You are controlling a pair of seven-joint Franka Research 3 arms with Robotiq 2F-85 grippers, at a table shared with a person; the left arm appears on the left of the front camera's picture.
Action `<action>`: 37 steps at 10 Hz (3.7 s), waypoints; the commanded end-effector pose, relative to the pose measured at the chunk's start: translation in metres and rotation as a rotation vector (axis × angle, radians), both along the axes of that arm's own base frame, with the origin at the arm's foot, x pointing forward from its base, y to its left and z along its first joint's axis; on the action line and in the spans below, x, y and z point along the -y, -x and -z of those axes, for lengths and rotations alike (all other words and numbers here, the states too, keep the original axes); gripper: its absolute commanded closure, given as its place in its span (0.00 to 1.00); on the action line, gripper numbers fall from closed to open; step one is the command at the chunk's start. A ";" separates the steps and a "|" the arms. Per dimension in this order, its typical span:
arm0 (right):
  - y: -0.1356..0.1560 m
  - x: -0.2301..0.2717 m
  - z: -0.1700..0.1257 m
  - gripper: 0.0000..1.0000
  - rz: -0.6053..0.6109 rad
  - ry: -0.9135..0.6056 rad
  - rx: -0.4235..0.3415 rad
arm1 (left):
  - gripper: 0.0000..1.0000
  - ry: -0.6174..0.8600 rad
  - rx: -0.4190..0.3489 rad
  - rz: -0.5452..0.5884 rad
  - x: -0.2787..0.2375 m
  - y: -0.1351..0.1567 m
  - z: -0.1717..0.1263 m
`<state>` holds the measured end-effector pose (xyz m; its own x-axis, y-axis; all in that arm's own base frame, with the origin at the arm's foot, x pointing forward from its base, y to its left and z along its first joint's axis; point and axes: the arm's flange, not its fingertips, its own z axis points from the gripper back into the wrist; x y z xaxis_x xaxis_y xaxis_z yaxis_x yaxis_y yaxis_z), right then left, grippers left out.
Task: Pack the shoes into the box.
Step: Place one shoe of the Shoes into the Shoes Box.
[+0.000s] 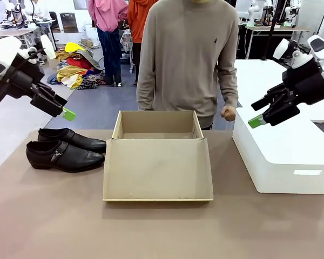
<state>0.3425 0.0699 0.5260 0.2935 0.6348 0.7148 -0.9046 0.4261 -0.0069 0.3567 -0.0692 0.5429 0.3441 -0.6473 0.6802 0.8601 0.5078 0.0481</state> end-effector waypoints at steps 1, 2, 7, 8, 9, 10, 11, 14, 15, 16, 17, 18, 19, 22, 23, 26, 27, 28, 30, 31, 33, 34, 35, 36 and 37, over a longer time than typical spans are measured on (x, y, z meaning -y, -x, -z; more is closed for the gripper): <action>0.000 0.007 0.001 0.00 -0.034 -0.033 0.026 | 0.00 0.051 0.002 0.030 -0.008 0.001 0.005; 0.001 0.008 -0.003 0.00 -0.036 -0.047 0.033 | 0.00 0.058 0.008 0.023 -0.009 0.000 0.002; 0.004 0.005 -0.017 0.00 -0.044 -0.042 0.053 | 0.00 0.034 0.002 -0.001 -0.011 -0.004 0.002; 0.005 0.005 -0.019 0.00 -0.048 -0.041 0.054 | 0.00 0.033 0.002 -0.007 -0.011 -0.005 0.002; 0.005 0.005 -0.020 0.00 -0.048 -0.042 0.056 | 0.00 0.030 -0.001 -0.017 -0.011 -0.006 0.003; 0.005 0.003 -0.018 0.00 -0.044 -0.029 0.039 | 0.00 0.035 -0.030 -0.093 -0.010 -0.010 0.003; 0.006 0.001 -0.017 0.00 -0.048 -0.028 0.030 | 0.00 0.026 -0.005 -0.026 -0.010 -0.005 0.002; 0.007 0.001 -0.019 0.00 -0.019 -0.020 0.031 | 0.00 0.026 -0.005 -0.026 -0.010 -0.005 0.002; 0.007 0.001 -0.019 0.00 -0.019 -0.020 0.031 | 0.00 0.026 -0.005 -0.026 -0.010 -0.005 0.002; 0.007 0.001 -0.019 0.00 -0.019 -0.020 0.031 | 0.00 0.026 -0.005 -0.026 -0.010 -0.005 0.002; 0.007 0.001 -0.019 0.00 -0.019 -0.020 0.031 | 0.00 0.026 -0.005 -0.026 -0.010 -0.005 0.002; 0.007 0.001 -0.019 0.00 -0.019 -0.020 0.031 | 0.00 0.012 -0.010 -0.040 -0.009 -0.005 0.003; 0.007 0.001 -0.019 0.00 -0.019 -0.020 0.031 | 0.00 0.011 -0.018 0.013 -0.012 -0.008 -0.003; 0.007 0.001 -0.019 0.00 -0.019 -0.020 0.031 | 0.00 -0.088 -0.002 0.004 -0.023 -0.018 -0.022; 0.007 0.001 -0.019 0.00 -0.019 -0.020 0.031 | 0.00 -0.143 -0.001 0.021 -0.027 -0.023 -0.028; 0.007 0.001 -0.019 0.00 -0.019 -0.020 0.031 | 0.00 -0.375 -0.006 0.081 -0.033 -0.047 -0.047; 0.007 0.001 -0.019 0.00 -0.019 -0.020 0.031 | 0.00 -0.478 0.015 0.131 -0.032 -0.058 -0.054; 0.007 0.001 -0.019 0.00 -0.019 -0.020 0.031 | 0.00 -0.555 0.033 0.188 -0.032 -0.069 -0.059; 0.007 0.001 -0.019 0.00 -0.019 -0.020 0.031 | 0.00 -0.656 0.004 0.271 -0.035 -0.093 -0.064; 0.007 0.001 -0.019 0.00 -0.019 -0.020 0.031 | 0.00 -0.698 -0.010 0.335 -0.040 -0.106 -0.064; 0.007 0.001 -0.019 0.00 -0.019 -0.020 0.031 | 0.00 -0.745 -0.049 0.443 -0.050 -0.121 -0.063; 0.007 0.001 -0.019 0.00 -0.019 -0.020 0.031 | 0.00 -0.729 -0.074 0.478 -0.052 -0.126 -0.061; 0.007 0.001 -0.019 0.00 -0.019 -0.020 0.031 | 0.00 -0.688 -0.084 0.504 -0.054 -0.132 -0.058; 0.007 0.001 -0.019 0.00 -0.019 -0.020 0.031 | 0.00 -0.721 -0.055 0.430 -0.047 -0.120 -0.052; 0.007 0.001 -0.019 0.00 -0.019 -0.020 0.031 | 0.00 -0.721 -0.055 0.430 -0.047 -0.120 -0.052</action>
